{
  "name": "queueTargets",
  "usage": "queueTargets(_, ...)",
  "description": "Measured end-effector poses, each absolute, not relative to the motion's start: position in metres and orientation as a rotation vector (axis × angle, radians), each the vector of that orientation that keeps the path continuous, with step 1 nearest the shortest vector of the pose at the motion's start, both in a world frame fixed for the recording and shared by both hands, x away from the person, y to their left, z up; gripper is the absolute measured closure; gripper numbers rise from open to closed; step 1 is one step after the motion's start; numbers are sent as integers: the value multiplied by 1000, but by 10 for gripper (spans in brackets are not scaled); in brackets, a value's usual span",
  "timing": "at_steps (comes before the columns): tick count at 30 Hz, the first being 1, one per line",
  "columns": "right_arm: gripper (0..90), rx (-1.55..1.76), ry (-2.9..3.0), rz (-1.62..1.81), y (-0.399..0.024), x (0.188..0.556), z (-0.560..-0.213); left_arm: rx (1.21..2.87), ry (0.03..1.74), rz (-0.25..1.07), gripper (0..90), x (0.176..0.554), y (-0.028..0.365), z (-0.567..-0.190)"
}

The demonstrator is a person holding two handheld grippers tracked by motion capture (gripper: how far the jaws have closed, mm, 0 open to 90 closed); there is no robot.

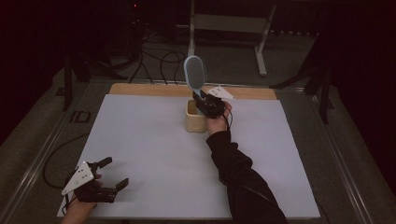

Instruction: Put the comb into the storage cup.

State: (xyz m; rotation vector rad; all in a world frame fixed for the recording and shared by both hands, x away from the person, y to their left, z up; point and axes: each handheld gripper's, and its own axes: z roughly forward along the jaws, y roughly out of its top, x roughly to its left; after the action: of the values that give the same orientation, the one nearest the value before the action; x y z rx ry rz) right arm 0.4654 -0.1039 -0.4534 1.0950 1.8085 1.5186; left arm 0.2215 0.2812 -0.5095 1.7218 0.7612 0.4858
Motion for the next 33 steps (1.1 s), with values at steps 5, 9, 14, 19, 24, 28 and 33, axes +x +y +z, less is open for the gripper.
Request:
queueTargets(5,694,1070,1828,1519,-108,466,-457,1720,764,483,0,222,281,-510)
queueTargets(9,691,1062,1840,1526,-109,466,-457,1723,763,484,0,222,281,-510)
queueTargets(14,383,1052,1839,1582,-110,465,-456,1721,765,484,0,222,281,-510)
queueTargets(19,153,992,1879,1587,-111,462,-452,1723,763,484,0,222,281,-510)
queueTargets(24,96,950,1927,1577,-112,462,-452,1725,764,486,0,222,281,-510)
queueTargets(28,93,930,1957,1590,-112,462,-451,1723,765,485,0,222,281,-510)
queueTargets(33,92,909,1985,1589,-111,460,-452,1725,765,487,0,222,281,-510)
